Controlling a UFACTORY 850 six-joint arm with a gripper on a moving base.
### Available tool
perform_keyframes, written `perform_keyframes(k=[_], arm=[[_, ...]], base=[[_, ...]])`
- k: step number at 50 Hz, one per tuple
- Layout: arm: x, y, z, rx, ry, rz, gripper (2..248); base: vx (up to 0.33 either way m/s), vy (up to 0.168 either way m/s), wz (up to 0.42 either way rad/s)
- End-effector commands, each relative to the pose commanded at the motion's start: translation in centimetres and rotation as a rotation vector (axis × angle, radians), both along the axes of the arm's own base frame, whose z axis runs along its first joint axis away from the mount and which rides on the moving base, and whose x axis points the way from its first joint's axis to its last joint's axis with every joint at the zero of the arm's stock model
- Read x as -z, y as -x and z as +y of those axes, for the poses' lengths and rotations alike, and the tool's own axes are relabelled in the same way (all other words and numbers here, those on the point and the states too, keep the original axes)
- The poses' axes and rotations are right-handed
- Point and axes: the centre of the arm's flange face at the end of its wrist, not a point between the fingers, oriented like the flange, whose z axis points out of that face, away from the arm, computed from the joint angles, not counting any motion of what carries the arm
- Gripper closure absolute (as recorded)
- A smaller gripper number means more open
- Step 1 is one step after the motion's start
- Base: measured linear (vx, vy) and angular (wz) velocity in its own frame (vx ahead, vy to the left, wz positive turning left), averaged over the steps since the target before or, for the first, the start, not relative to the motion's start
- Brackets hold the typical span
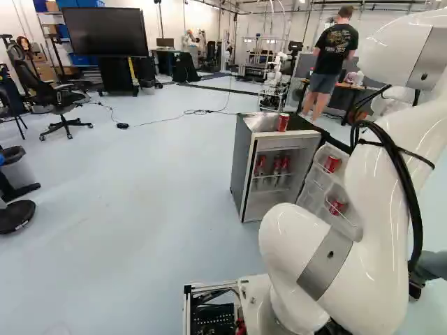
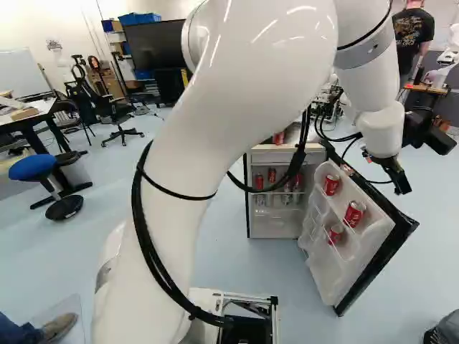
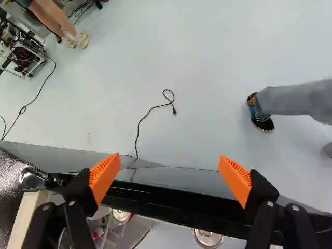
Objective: Grab a drink from the fridge
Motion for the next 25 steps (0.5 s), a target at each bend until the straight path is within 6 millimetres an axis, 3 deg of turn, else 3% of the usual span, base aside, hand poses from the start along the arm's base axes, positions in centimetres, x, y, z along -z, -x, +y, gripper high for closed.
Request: perform_keyframes(k=[25], arm=[[4.0, -1.3, -4.0, -0.015, -0.107, 0.029, 3]], base=[[0.000, 0.000, 0.000]])
